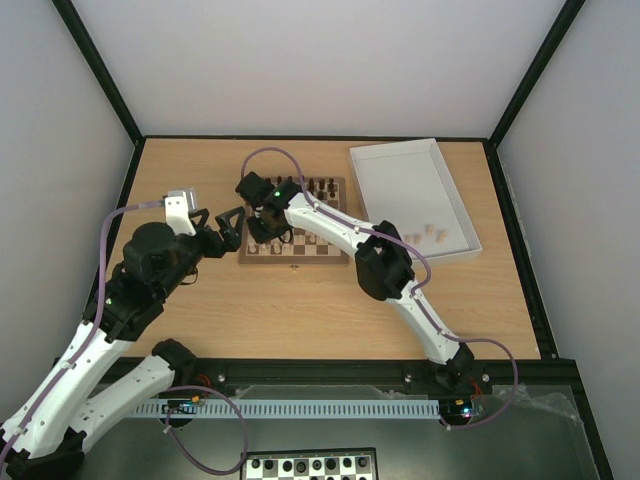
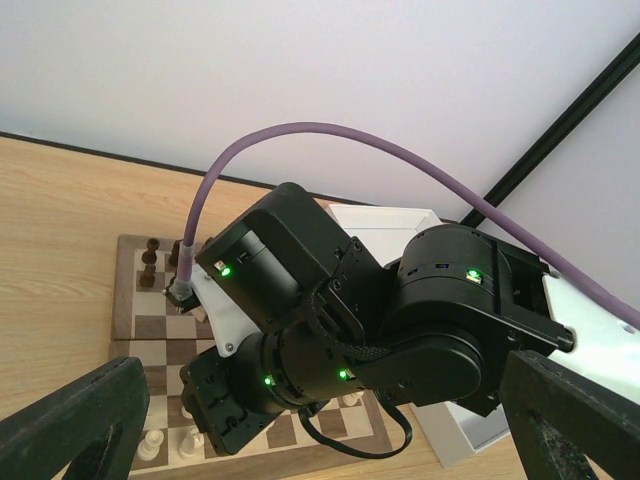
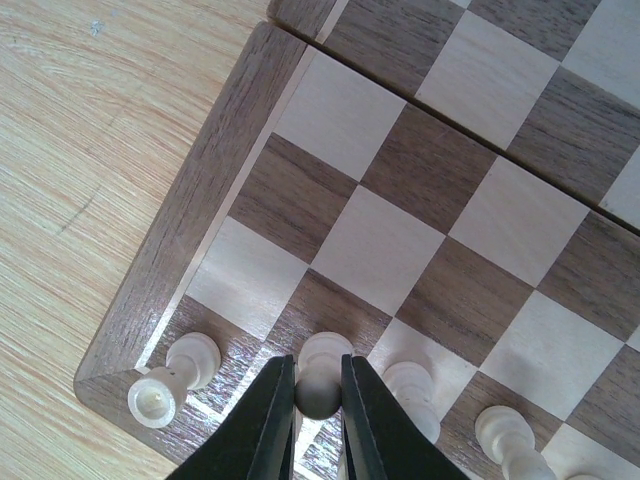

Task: Set up the chess pieces on the board
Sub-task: Place the chess piece on the chessboard.

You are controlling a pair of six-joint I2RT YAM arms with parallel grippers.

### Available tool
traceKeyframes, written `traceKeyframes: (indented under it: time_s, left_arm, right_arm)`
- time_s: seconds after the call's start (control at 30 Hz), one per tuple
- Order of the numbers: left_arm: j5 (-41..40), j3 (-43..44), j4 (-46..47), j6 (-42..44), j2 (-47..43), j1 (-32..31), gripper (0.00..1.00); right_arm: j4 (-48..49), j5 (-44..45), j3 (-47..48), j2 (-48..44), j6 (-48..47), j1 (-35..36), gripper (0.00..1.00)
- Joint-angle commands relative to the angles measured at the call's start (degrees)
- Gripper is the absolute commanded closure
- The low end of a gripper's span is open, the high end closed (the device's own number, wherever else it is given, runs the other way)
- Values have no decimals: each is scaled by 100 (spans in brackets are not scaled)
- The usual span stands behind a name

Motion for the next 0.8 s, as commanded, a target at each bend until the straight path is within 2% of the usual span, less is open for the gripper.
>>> traceKeyframes:
  time_s: [0.0, 0.23, 0.47, 0.6, 0.7, 0.77]
  left_arm:
    - [-49, -90, -20, 8, -5, -16, 0]
    - [-65, -84, -6, 13, 36, -20, 0]
    - [-67, -73, 9, 14, 67, -19, 1]
    - [-67, -44, 16, 14, 72, -20, 1]
    - [-67, -17, 34, 25, 62, -14, 1]
    - [-59, 18, 39, 37, 71, -13, 0]
  right_arm:
    - [-335, 5, 140, 176, -55, 45, 85]
    - [-293, -57, 140, 187, -75, 49, 84]
    - [-267, -63, 146, 161, -90, 45, 78]
    - [-161, 23, 181, 100, -56, 49, 67]
    - [-133, 151, 369, 60, -54, 1, 50]
    - [-139, 189, 449, -37, -27, -120, 43]
